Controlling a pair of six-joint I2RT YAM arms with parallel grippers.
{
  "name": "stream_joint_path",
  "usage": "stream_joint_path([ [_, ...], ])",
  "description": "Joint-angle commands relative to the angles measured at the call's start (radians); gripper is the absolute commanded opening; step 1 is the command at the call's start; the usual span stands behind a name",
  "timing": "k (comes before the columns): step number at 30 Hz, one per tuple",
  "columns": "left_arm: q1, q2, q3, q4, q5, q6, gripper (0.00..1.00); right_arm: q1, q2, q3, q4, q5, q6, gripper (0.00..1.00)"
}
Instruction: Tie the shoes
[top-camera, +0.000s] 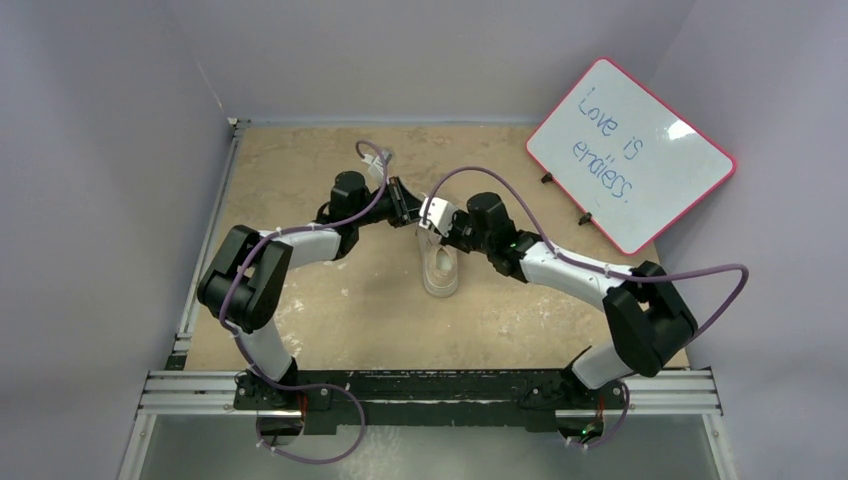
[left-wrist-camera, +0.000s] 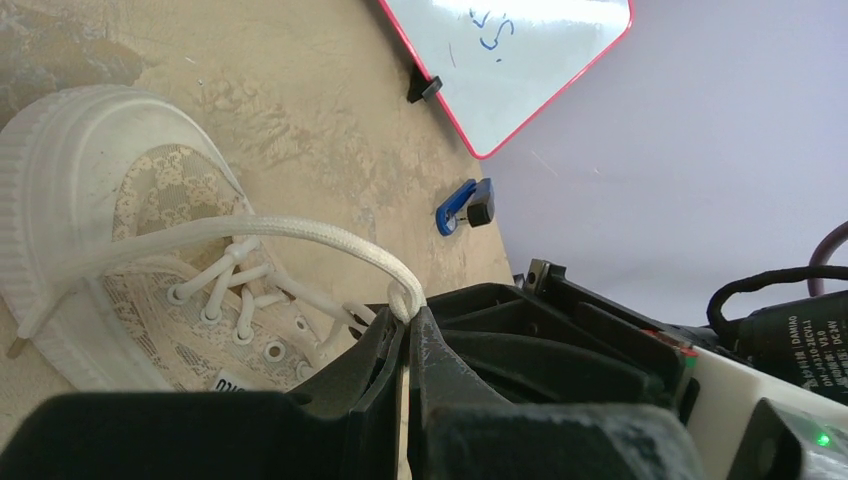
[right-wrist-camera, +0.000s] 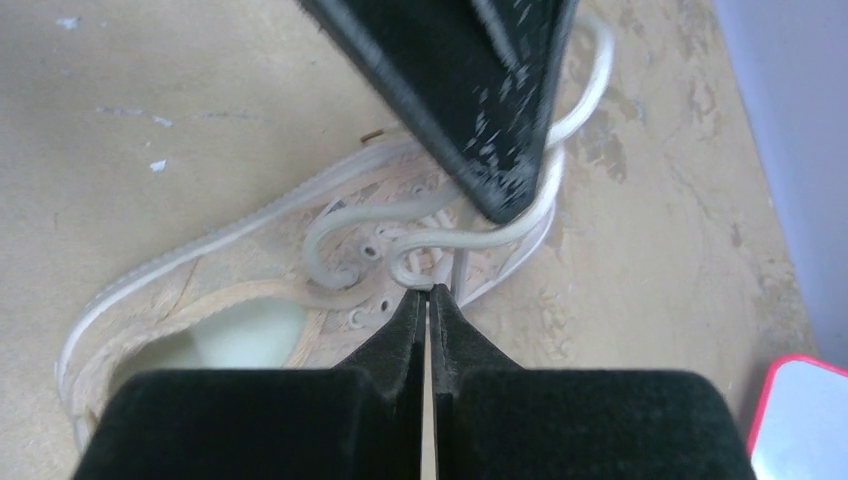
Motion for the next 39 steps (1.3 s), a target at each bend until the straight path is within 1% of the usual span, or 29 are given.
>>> stream_joint_path([
  [1, 0.007, -0.011, -0.003, 0.037, -0.004, 0.001, 0.0, 0.009, -0.033, -0.022, 0.049, -0.002, 0.035, 0.0],
  [4, 0.005, -0.006, -0.009, 0.052, 0.002, -0.015, 0.0, 0.012, 0.016, 0.005, 0.076, -0.009, 0.071, 0.0],
  [6, 0.005, -0.007, -0.021, 0.07, -0.003, -0.027, 0.0, 0.015, 0.054, 0.028, 0.098, 0.034, 0.091, 0.0],
  [8, 0.004, -0.006, -0.029, 0.071, -0.004, -0.029, 0.0, 0.017, 0.081, 0.056, 0.084, 0.09, 0.106, 0.0],
  [9, 0.004, -0.006, -0.031, 0.065, -0.006, -0.026, 0.0, 0.017, 0.081, 0.061, 0.073, 0.093, 0.111, 0.03],
  [12, 0.004, -0.005, -0.039, 0.042, -0.011, -0.013, 0.0, 0.018, 0.06, 0.066, 0.008, 0.058, 0.139, 0.18],
  [15, 0.005, -0.005, -0.046, 0.028, -0.012, 0.007, 0.0, 0.019, 0.011, 0.052, -0.051, 0.041, 0.181, 0.29],
  [18, 0.005, -0.008, -0.066, 0.047, -0.006, 0.024, 0.0, 0.019, -0.057, 0.05, -0.11, 0.005, 0.213, 0.38],
  [21, 0.005, -0.003, -0.076, 0.028, -0.002, 0.051, 0.0, 0.02, -0.11, 0.107, -0.265, -0.094, 0.214, 0.41],
  [24, 0.005, 0.007, -0.069, 0.004, 0.005, 0.073, 0.0, 0.019, -0.157, 0.166, -0.455, -0.276, 0.162, 0.45],
  [25, 0.005, 0.009, -0.066, 0.005, 0.007, 0.073, 0.0, 0.018, -0.175, 0.178, -0.509, -0.326, 0.166, 0.53],
  [26, 0.005, 0.01, -0.065, 0.006, 0.007, 0.074, 0.0, 0.016, -0.196, 0.186, -0.537, -0.33, 0.17, 0.54],
  [28, 0.005, 0.009, -0.066, 0.006, 0.01, 0.076, 0.0, 0.012, -0.239, 0.172, -0.524, -0.298, 0.189, 0.58],
  [30, 0.005, 0.006, -0.066, 0.003, 0.012, 0.075, 0.0, -0.013, -0.254, 0.148, -0.462, -0.249, 0.206, 0.62],
  [31, 0.005, 0.004, -0.067, 0.002, 0.012, 0.075, 0.0, -0.034, -0.237, 0.139, -0.423, -0.232, 0.208, 0.64],
  [32, 0.005, 0.003, -0.067, -0.001, 0.013, 0.076, 0.0, -0.066, -0.203, 0.153, -0.407, -0.216, 0.209, 0.64],
  [33, 0.005, 0.0, -0.068, -0.006, 0.014, 0.076, 0.0, -0.105, -0.157, 0.186, -0.411, -0.214, 0.214, 0.62],
  [35, 0.005, -0.005, -0.069, -0.012, 0.011, 0.079, 0.0, -0.204, -0.053, 0.28, -0.445, -0.286, 0.211, 0.57],
  [36, 0.004, -0.005, -0.07, -0.013, 0.011, 0.081, 0.0, -0.226, 0.003, 0.316, -0.46, -0.316, 0.191, 0.54],
  [39, 0.007, -0.003, -0.067, -0.021, 0.02, 0.082, 0.0, -0.236, 0.141, 0.416, -0.536, -0.321, 0.069, 0.49],
])
